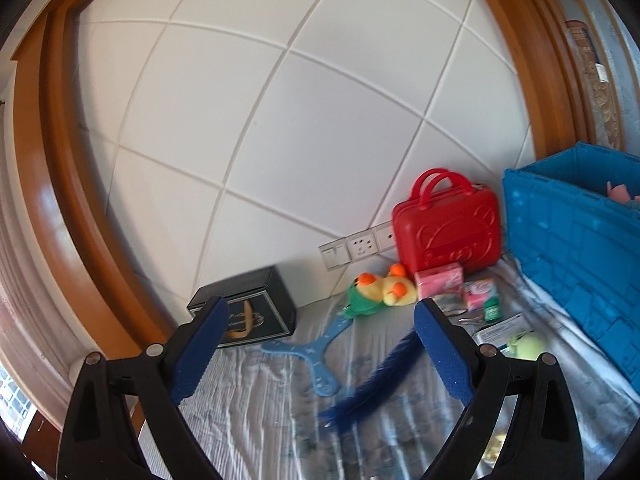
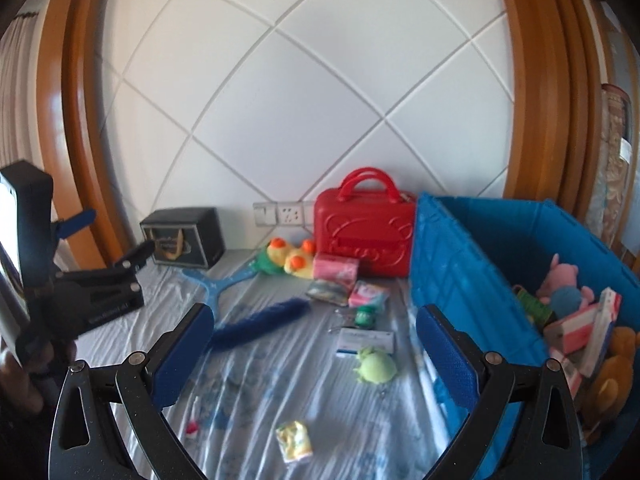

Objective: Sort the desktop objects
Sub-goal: 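Return both tools from the crate toward the items on the bed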

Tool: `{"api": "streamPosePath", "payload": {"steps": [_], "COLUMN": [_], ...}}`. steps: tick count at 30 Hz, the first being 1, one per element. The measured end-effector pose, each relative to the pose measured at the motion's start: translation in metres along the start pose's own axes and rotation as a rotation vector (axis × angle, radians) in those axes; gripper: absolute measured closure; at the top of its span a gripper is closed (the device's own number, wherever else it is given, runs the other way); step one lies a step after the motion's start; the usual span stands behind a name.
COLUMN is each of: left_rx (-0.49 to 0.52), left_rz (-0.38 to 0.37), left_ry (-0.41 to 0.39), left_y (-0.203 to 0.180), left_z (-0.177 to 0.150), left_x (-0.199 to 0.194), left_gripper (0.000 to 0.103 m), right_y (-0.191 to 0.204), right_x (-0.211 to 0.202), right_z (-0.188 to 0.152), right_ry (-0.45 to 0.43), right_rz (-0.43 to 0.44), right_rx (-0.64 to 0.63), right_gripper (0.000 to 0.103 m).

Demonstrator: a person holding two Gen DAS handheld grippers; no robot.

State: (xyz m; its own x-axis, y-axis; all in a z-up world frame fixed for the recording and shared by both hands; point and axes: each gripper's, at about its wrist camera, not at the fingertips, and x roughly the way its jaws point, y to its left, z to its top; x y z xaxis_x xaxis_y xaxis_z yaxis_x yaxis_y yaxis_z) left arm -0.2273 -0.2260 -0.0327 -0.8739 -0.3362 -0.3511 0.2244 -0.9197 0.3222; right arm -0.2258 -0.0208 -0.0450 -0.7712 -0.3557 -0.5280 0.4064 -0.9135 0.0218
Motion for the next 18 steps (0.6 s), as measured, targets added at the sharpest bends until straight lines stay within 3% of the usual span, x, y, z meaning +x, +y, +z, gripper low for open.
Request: {"api": "streamPosePath", "payload": {"steps": [5, 14, 18], "left_rx": [-0.031, -0.081, -0.062], "left_rz": [0.018, 0.098, 0.111], "left_ry": [0.038, 0.123, 0.169], "left_y": [0.02, 0.05, 0.052], "left_z": [-0.015, -0.054, -0.073], "left_x": [0.025, 0.076, 0.102], "left_gripper": [0.008, 0.008, 0.008], "right_y": [0.018, -0.005, -0.028], "right_x": [0.03, 0.097, 0.141], "right_z": [0.001, -0.003, -0.013], "right_ry": [0.053, 0.152, 0.183], "right_rz": [0.078, 0.023, 0.006], "right_rx": [-0.025, -0.048, 0.02], "right_gripper": [0.0, 0.0, 0.0]}}
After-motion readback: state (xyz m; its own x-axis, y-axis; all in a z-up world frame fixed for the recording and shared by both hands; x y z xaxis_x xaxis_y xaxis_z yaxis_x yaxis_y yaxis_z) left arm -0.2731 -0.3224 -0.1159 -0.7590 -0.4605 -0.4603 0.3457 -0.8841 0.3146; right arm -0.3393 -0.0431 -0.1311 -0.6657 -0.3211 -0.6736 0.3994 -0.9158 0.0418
